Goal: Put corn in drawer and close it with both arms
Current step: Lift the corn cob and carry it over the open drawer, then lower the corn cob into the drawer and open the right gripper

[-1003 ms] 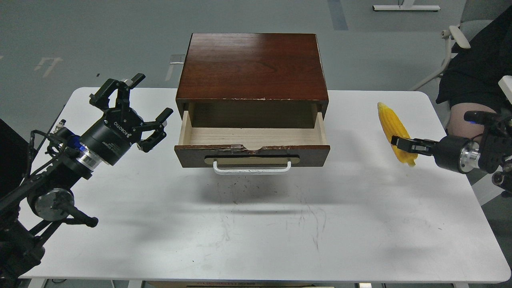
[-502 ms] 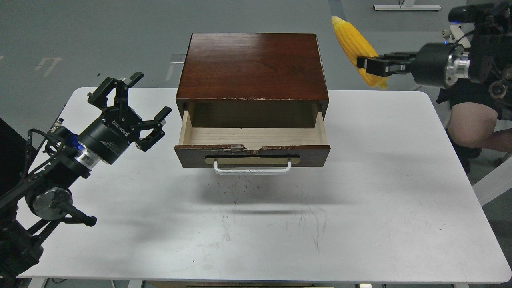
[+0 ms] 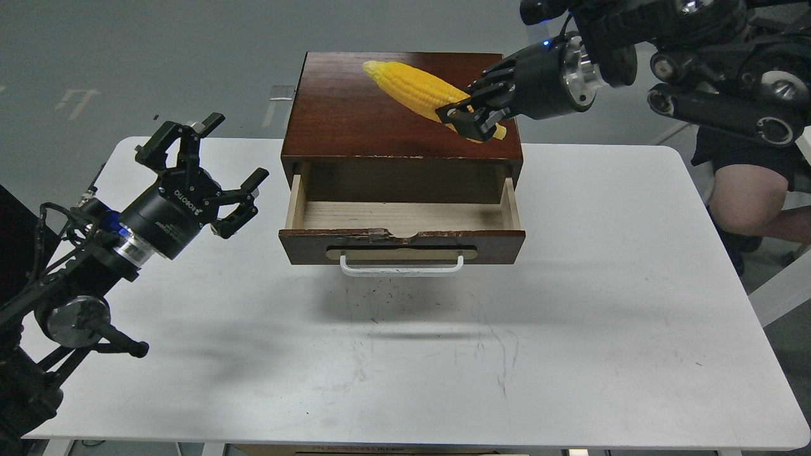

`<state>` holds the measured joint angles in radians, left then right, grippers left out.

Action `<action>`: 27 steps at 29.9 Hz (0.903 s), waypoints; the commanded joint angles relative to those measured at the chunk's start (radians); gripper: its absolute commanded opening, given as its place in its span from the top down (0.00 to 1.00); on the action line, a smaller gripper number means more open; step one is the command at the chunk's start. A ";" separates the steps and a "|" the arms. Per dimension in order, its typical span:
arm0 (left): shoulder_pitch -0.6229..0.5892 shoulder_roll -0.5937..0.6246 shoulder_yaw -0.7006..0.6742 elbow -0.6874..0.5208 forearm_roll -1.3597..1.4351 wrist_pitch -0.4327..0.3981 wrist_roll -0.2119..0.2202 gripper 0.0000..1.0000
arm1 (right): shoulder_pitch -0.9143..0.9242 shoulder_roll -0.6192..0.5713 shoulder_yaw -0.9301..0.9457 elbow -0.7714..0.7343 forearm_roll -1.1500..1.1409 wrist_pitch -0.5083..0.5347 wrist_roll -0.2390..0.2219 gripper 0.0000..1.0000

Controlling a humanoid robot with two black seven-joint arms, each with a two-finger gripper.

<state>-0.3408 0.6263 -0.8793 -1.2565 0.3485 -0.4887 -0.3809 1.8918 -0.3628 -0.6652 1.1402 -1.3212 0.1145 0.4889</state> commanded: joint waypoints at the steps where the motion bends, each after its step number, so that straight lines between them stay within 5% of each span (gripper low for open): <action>1: 0.000 0.001 0.000 0.000 0.000 0.000 0.000 0.00 | 0.001 0.013 -0.030 0.047 -0.075 -0.026 0.000 0.96; 14: 0.002 0.003 0.000 0.000 0.001 0.000 -0.001 0.00 | -0.017 0.122 -0.088 0.046 -0.131 -0.064 0.000 0.90; 27: 0.002 0.000 -0.001 0.000 0.001 0.000 -0.001 0.00 | -0.051 0.140 -0.088 0.012 -0.127 -0.085 0.000 0.15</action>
<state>-0.3394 0.6276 -0.8796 -1.2563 0.3498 -0.4887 -0.3820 1.8417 -0.2184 -0.7533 1.1508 -1.4485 0.0314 0.4886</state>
